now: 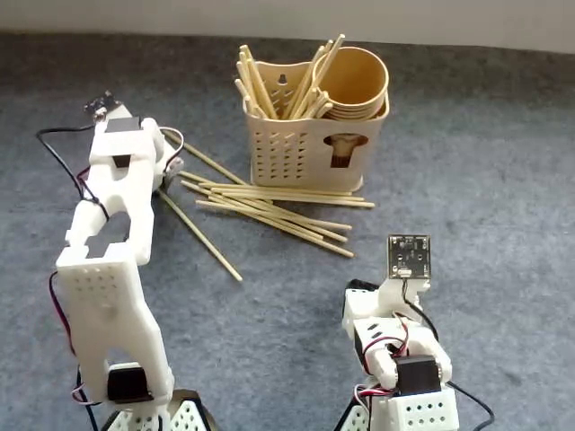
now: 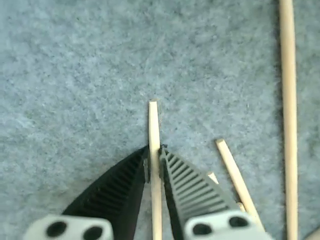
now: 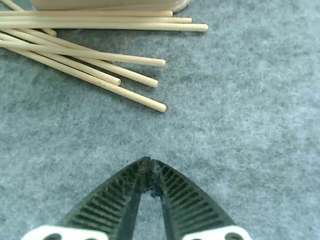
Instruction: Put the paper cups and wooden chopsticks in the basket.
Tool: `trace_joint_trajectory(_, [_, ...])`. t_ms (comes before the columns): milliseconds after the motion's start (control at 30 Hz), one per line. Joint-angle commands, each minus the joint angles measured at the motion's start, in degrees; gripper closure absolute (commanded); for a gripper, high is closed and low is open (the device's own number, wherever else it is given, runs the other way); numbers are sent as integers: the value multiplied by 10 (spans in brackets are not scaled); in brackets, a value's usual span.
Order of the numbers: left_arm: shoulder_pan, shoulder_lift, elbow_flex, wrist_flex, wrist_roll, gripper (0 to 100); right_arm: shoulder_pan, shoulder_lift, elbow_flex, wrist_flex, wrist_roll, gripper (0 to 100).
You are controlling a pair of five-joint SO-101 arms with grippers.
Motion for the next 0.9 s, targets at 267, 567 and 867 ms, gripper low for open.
trace_joint_trajectory(267, [-10,-44,-7,108,3,995,-3,-7,85,2,-2,994])
trace_joint_trajectory(567, [-7,-160,-7,143,-19,995,-3,-7,85,2,-2,994])
trace_joint_trajectory(867, [7,-296,-11,138,-21,995,-3,-7,85,2,-2,994])
